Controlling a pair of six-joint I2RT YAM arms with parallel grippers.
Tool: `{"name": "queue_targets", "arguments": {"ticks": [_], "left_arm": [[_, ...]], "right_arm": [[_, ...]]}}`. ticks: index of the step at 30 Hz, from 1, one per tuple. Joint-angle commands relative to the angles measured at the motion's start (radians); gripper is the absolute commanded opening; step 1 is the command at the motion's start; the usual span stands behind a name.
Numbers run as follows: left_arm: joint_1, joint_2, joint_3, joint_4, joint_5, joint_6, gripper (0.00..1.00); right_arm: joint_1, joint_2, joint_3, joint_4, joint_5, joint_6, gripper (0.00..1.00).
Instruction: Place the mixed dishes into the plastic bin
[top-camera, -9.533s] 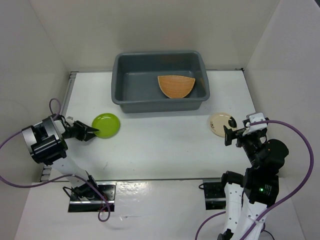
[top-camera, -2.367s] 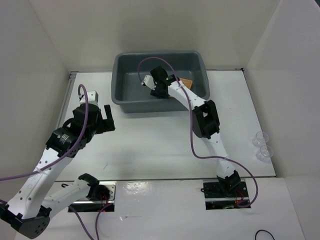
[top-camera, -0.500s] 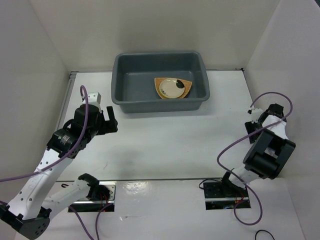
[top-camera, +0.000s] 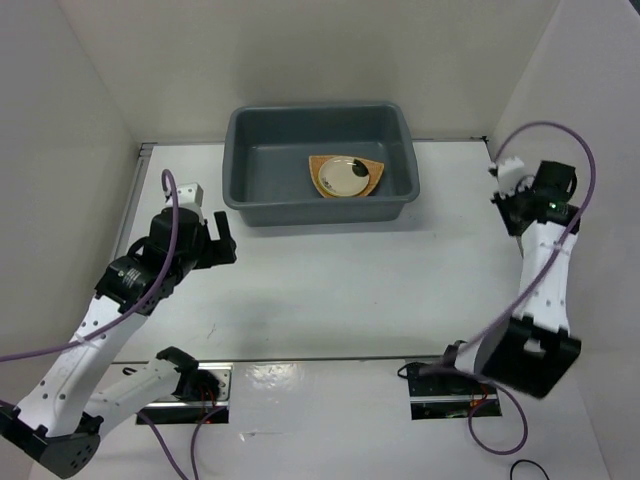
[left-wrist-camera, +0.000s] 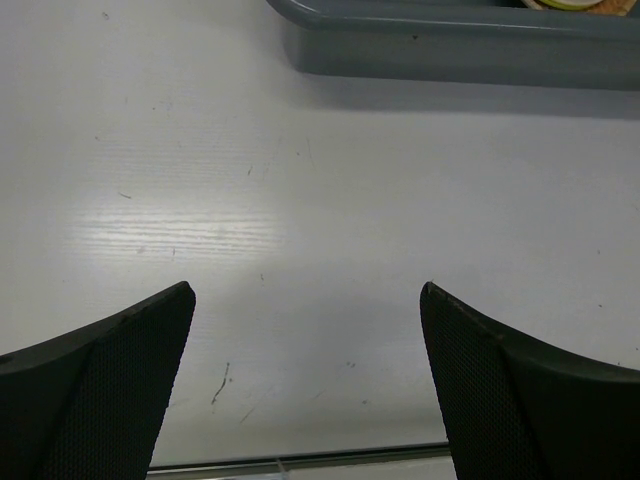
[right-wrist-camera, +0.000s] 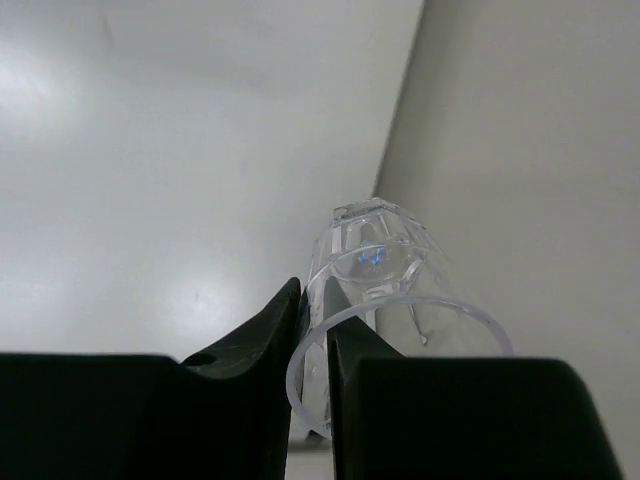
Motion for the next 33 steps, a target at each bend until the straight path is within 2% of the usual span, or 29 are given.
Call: {"name": "queue_targets", "arguments": {"ticks": [1, 3, 4, 6, 7, 14, 15, 19, 21, 22, 23, 24, 25, 26, 27, 28, 29, 30, 33], "left_arm": [[0.006, 0.031, -0.013, 0.048, 0.021, 0.017, 1.00], [0.006, 0.060, -0.013, 0.048, 0.021, 0.017, 1.00], [0.006, 0.060, -0.013, 0.048, 0.021, 0.017, 1.00], [0.006, 0.087, -0.022, 0.048, 0.041, 0.017, 1.00], [0.006, 0.088, -0.022, 0.058, 0.041, 0.026, 1.00], [0.006, 0.186, -0.022, 0.058, 0.021, 0.016, 1.00], [0.006, 0.186, -0.022, 0.049, 0.021, 0.015, 1.00], [0.015, 0.171, -0.022, 0.048, -0.008, -0.003, 1.00], [0.015, 0.160, -0.031, 0.058, -0.008, -0.003, 1.00], [0.015, 0.160, -0.031, 0.058, -0.008, -0.003, 1.00], [0.015, 0.160, -0.031, 0.049, -0.008, -0.003, 1.00], [0.006, 0.172, -0.031, 0.048, -0.008, -0.003, 1.00], [0.006, 0.183, -0.031, 0.048, -0.008, -0.014, 1.00], [-0.003, 0.192, -0.042, 0.048, -0.023, -0.014, 1.00], [-0.003, 0.213, -0.042, 0.048, -0.023, -0.014, 1.00], [-0.003, 0.224, -0.042, 0.048, -0.023, -0.014, 1.00], [-0.003, 0.236, -0.042, 0.048, -0.023, -0.014, 1.00], [-0.003, 0.255, -0.042, 0.048, -0.023, -0.014, 1.00], [-0.013, 0.264, -0.042, 0.048, -0.036, -0.014, 1.00]], "right_arm": [[0.230, -0.260, 0.142, 0.042, 0.023, 0.070, 0.00], [0.370, -0.317, 0.164, 0.153, 0.132, 0.124, 0.00], [0.528, -0.317, 0.212, 0.167, 0.175, 0.138, 0.00], [0.681, -0.236, 0.288, 0.138, 0.265, 0.164, 0.00], [0.715, -0.132, 0.375, 0.120, 0.246, 0.164, 0.00], [0.726, 0.338, 0.827, 0.015, -0.059, 0.253, 0.00], [0.735, 0.387, 0.945, -0.003, -0.085, 0.253, 0.00], [0.864, 0.611, 1.162, -0.063, -0.023, 0.244, 0.00], [0.956, 0.712, 1.369, -0.115, -0.007, 0.244, 0.00], [0.976, 0.778, 1.471, -0.199, -0.034, 0.259, 0.00], [1.004, 0.946, 1.741, -0.254, -0.067, 0.259, 0.00], [1.017, 1.041, 1.894, -0.306, -0.081, 0.270, 0.00], [1.042, 1.085, 1.896, -0.270, -0.063, 0.270, 0.00], [1.077, 1.076, 1.765, -0.237, -0.062, 0.249, 0.00], [1.093, 1.091, 1.753, -0.220, -0.071, 0.240, 0.00], [1.108, 1.122, 1.776, -0.219, -0.072, 0.239, 0.00], [1.120, 1.212, 1.891, -0.235, -0.072, 0.239, 0.00], [1.140, 1.240, 1.928, -0.235, -0.062, 0.239, 0.00], [1.153, 1.284, 1.857, -0.189, -0.073, 0.212, 0.00]]}}
